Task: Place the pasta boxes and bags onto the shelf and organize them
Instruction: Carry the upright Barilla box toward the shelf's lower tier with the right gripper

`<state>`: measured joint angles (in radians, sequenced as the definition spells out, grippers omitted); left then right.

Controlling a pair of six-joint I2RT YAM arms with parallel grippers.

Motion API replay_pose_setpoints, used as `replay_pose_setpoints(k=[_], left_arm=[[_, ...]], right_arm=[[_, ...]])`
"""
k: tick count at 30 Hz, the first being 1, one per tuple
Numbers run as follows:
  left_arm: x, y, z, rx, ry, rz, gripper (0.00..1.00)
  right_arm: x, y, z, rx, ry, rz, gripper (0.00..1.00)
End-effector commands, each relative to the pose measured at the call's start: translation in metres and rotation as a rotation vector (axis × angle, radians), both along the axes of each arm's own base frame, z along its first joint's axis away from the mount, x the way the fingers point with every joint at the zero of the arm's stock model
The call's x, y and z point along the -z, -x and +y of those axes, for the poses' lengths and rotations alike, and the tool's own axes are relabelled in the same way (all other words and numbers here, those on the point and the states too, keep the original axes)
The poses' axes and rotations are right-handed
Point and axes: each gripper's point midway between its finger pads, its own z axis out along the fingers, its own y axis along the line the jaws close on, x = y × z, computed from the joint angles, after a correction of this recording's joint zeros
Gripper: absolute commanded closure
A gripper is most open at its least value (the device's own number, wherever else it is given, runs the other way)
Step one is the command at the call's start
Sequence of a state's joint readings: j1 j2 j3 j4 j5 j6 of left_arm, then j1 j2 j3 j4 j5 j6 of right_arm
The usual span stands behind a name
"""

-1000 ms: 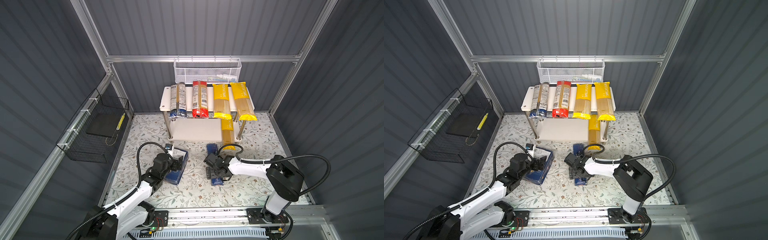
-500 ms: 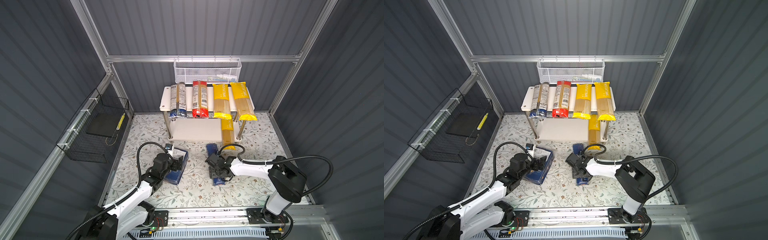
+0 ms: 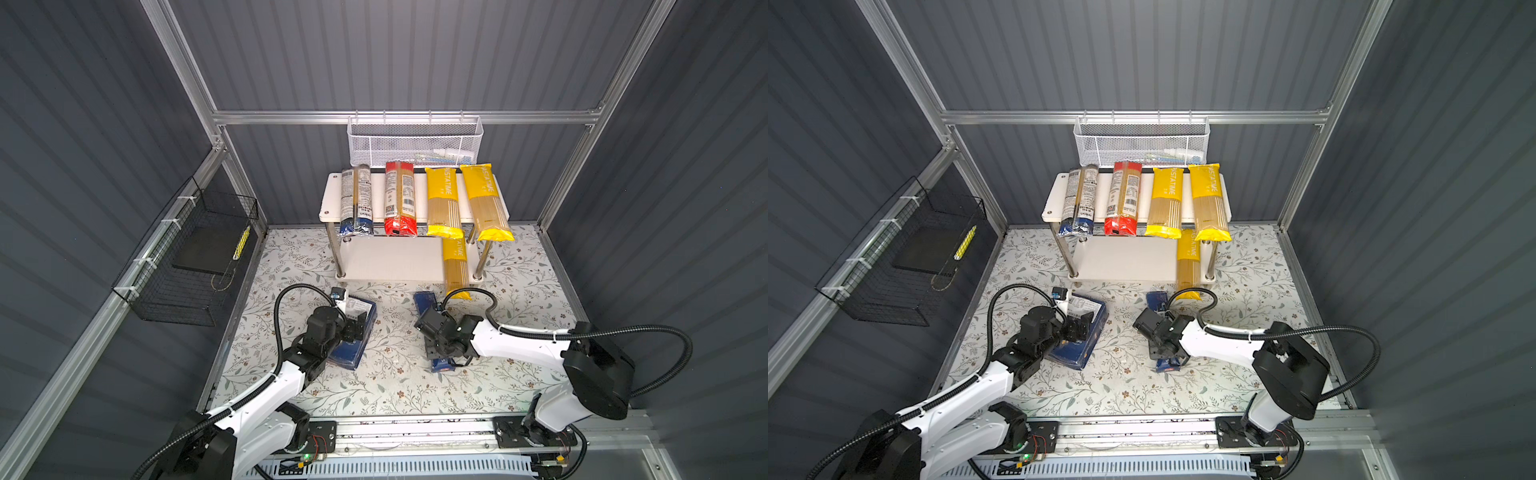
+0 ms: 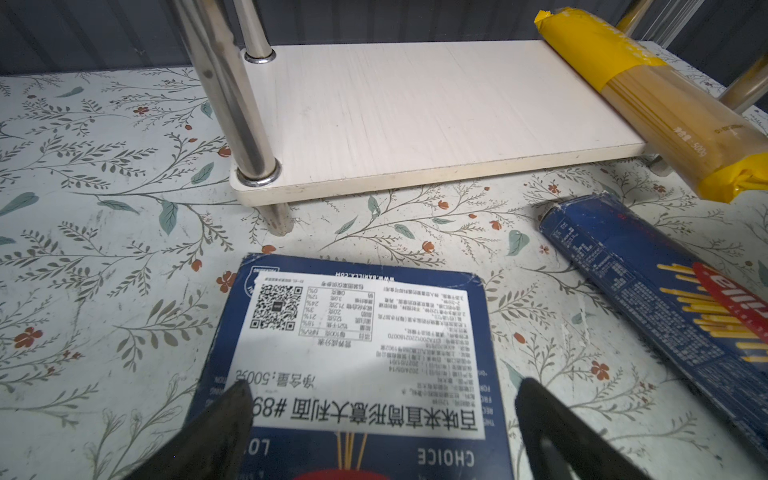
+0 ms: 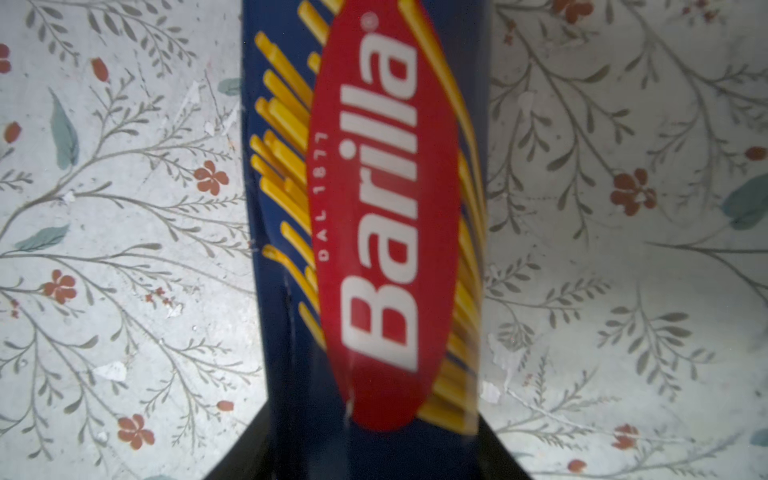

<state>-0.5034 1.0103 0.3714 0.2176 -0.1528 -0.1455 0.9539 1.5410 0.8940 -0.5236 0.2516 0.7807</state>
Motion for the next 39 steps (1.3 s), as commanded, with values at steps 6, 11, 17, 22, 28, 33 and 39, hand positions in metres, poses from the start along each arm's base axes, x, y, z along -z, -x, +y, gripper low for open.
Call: replay_pose_setpoints(k=[6,11,17,22,28,33,39], left_arm=[[-0.011,-0.004,-0.006,0.019,0.009,-0.022,0.01],[-0.011,-0.004,-0.006,0.02,0.008,-0.022,0.01],[-0.011,-0.004,-0.006,0.02,0.01,-0.023,0.01],[-0.011,-0.004,-0.006,0.021,0.008,-0.021,0.01],[-0.012,-0.003,-0.007,0.026,0.01,-0.023,0.01],[-0.012,-0.003,-0.007,0.025,0.013,-0.023,0.01],[-0.012,-0.003,-0.006,0.024,0.014,-0.025,0.01]], right_arm=[[-0.065,-0.016,0.015,-0.011,-0.102,-0.199,0.56],[-0.085,-0.016,0.016,-0.021,-0.149,-0.26,0.59],[-0.104,-0.018,0.014,-0.02,-0.17,-0.317,0.6],[-0.116,-0.029,0.007,0.004,-0.147,-0.353,0.61],[-0.132,-0.056,0.011,0.033,-0.146,-0.409,0.61],[-0.139,-0.086,0.017,0.053,-0.197,-0.438,0.61],[-0.141,-0.12,0.017,0.071,-0.204,-0.472,0.62]])
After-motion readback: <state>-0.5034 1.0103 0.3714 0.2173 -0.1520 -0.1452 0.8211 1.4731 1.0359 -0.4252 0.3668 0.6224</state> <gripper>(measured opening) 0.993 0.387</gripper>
